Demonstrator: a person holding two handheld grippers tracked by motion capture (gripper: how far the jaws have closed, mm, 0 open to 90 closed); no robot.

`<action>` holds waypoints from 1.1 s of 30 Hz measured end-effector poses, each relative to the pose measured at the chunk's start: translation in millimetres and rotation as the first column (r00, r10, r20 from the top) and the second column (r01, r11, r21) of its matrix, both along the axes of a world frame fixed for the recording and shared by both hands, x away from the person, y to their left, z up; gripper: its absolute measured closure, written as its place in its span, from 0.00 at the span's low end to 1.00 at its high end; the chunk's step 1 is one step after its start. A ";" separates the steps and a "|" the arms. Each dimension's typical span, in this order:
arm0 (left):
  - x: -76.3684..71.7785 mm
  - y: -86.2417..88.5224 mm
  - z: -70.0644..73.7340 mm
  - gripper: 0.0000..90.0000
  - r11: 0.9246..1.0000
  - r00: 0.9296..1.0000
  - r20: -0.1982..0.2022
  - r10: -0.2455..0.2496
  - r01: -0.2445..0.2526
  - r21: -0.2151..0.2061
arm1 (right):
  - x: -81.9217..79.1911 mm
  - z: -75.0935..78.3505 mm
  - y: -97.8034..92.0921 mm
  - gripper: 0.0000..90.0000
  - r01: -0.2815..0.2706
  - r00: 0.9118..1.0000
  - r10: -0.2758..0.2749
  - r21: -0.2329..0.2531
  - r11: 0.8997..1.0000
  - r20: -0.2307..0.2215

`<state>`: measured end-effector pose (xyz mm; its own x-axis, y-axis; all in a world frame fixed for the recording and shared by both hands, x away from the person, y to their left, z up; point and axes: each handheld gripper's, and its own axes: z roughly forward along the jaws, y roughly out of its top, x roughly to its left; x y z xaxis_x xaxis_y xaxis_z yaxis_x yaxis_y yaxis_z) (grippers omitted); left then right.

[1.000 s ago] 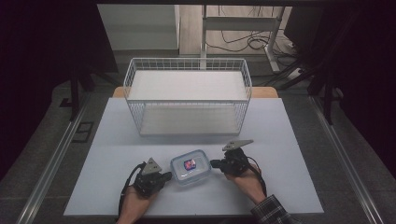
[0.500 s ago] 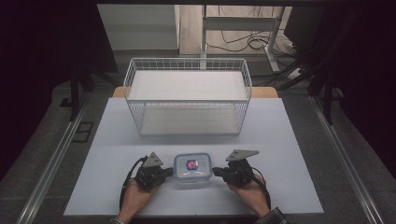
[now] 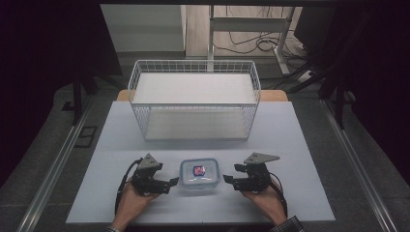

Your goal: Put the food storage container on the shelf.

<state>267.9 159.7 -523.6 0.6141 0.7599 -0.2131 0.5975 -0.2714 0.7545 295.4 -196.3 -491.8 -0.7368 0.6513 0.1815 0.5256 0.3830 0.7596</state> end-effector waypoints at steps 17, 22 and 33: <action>30.3 -28.5 12.7 0.11 0.988 0.992 -0.066 -0.110 0.102 -0.114 | 32.7 -5.7 47.5 0.10 -0.076 0.992 0.074 -0.014 0.997 -0.102; 30.2 -40.3 -5.4 0.09 0.978 0.980 -0.126 -0.154 0.134 -0.160 | 37.7 -17.9 55.5 0.08 -0.122 0.976 0.122 0.012 0.992 -0.182; 10.6 -30.0 -3.1 0.26 0.974 0.969 -0.169 -0.182 0.154 -0.169 | 15.2 -19.4 43.9 0.26 -0.145 0.968 0.149 0.038 0.989 -0.203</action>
<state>278.5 129.7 -526.8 0.6705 0.5985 -0.4385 0.6840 -0.2697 0.6778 310.6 -152.5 -511.2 -0.7696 0.5326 0.3522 0.6104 0.4516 0.6508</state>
